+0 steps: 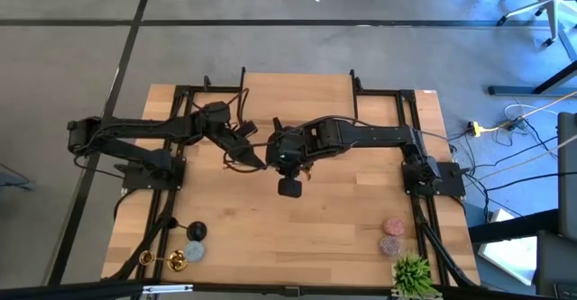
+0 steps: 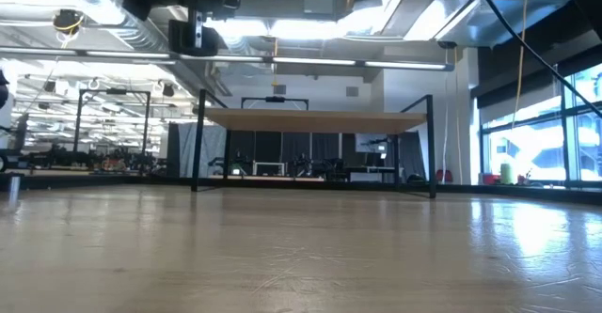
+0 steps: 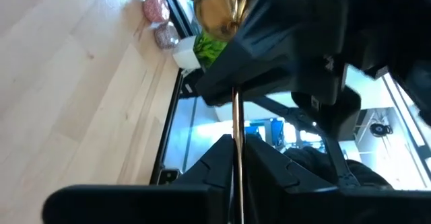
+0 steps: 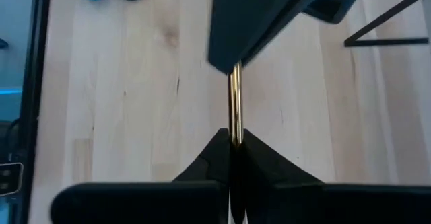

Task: Pick & Place candle stick holders
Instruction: Put the gold brass candlestick on the shelf

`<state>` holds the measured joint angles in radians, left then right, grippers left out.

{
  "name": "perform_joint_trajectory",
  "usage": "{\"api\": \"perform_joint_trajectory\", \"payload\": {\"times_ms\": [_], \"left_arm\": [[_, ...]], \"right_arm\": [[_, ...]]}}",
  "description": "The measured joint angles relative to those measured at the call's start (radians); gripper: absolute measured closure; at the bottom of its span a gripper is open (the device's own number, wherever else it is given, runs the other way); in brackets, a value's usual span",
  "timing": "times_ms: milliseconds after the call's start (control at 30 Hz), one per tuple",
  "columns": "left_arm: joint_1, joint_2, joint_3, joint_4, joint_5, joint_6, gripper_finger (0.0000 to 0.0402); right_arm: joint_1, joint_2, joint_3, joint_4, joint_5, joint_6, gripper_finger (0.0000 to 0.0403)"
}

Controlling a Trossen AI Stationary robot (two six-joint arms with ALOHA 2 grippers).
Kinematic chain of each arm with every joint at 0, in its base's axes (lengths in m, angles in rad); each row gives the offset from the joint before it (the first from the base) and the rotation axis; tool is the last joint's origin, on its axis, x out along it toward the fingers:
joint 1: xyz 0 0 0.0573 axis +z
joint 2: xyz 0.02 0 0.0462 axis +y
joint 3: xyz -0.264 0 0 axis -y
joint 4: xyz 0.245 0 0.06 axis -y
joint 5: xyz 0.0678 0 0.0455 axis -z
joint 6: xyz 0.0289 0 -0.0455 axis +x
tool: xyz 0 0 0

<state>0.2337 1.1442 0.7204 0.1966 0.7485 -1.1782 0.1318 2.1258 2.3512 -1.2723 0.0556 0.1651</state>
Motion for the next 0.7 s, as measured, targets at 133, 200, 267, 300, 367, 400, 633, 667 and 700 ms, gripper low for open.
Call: {"api": "perform_joint_trajectory", "payload": {"times_ms": [133, 200, 267, 300, 367, 400, 633, 667, 700], "left_arm": [[0.009, 0.0, 0.0, 0.03, -0.023, -0.009, 0.0354], [0.022, -0.001, 0.0, 0.037, -0.041, -0.006, 0.0343], [0.036, -0.002, 0.0, 0.054, -0.059, -0.005, 0.0327], [0.044, -0.004, 0.001, 0.062, -0.064, -0.006, 0.0317], [0.059, -0.004, 0.001, 0.075, -0.08, -0.013, 0.0293], [0.067, -0.003, 0.001, 0.082, -0.087, -0.014, 0.028], [0.187, -0.003, 0.001, 0.096, -0.231, 0.026, 0.0197], [0.209, -0.003, 0.001, 0.096, -0.258, 0.039, 0.019], [0.231, -0.004, 0.001, 0.095, -0.275, 0.053, 0.0185]], "right_arm": [[-0.001, -0.001, 0.0, -0.004, -0.007, 0.012, 0.0388], [0.0, -0.001, 0.0, -0.006, -0.001, 0.015, 0.0388], [0.0, 0.0, 0.0, -0.011, 0.003, 0.019, 0.0388], [0.0, 0.0, 0.0, -0.012, 0.004, 0.022, 0.0388], [0.001, 0.0, 0.0, -0.015, 0.002, 0.029, 0.0388], [0.002, 0.0, 0.0, -0.016, 0.0, 0.029, 0.0388], [0.002, 0.0, 0.0, -0.007, -0.005, 0.038, 0.0388], [0.002, 0.0, 0.0, 0.001, -0.005, 0.044, 0.0388], [0.002, 0.0, 0.0, 0.016, -0.007, 0.055, 0.0388]]}}
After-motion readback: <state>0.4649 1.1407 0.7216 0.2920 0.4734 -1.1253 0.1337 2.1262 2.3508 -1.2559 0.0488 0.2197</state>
